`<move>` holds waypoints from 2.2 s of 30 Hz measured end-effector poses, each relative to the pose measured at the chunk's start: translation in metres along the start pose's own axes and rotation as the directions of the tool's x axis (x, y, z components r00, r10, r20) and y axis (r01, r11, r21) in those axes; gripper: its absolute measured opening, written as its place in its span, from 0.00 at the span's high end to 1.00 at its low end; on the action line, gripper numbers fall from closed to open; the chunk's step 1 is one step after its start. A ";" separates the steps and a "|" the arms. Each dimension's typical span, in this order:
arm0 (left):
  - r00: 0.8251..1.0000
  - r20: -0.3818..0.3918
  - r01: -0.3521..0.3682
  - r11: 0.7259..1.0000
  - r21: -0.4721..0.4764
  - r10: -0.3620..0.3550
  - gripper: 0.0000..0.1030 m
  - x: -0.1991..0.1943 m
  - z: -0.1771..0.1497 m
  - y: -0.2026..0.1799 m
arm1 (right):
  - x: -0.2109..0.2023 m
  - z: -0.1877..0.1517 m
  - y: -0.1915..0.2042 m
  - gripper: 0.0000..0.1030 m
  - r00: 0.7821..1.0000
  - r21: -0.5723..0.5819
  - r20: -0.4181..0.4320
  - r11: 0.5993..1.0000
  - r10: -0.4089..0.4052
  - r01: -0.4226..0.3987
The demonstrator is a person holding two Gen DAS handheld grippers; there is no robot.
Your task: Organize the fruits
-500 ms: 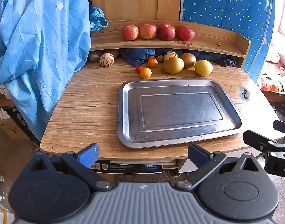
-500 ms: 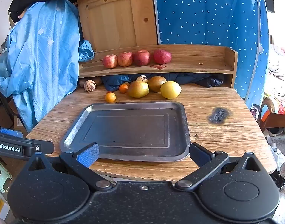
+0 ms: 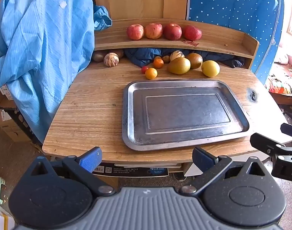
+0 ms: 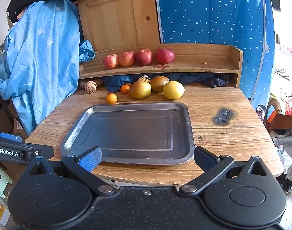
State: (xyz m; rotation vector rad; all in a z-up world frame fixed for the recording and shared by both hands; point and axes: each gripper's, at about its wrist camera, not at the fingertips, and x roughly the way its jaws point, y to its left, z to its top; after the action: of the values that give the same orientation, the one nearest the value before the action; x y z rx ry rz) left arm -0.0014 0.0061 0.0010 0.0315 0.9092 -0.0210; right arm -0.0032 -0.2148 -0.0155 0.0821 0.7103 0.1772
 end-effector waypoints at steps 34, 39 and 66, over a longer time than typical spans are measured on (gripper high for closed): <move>1.000 -0.023 0.000 1.000 -0.010 -0.001 0.01 0.011 0.000 0.002 | 0.004 0.003 0.001 0.01 1.000 0.007 -0.005 1.000 -0.006 0.006; 1.000 -0.024 0.005 1.000 -0.008 -0.005 0.01 0.012 0.001 0.004 | 0.002 0.002 0.001 0.01 1.000 0.008 -0.005 1.000 -0.010 0.010; 0.999 -0.043 -0.015 1.000 -0.025 0.014 0.01 0.022 0.021 0.009 | 0.036 0.029 0.001 0.01 1.000 -0.013 0.009 1.000 0.014 -0.014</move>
State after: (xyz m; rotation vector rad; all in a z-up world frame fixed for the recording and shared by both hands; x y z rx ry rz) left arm 0.0289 0.0139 -0.0039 0.0149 0.9518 0.0046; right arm 0.0427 -0.2076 -0.0161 0.0758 0.7001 0.1947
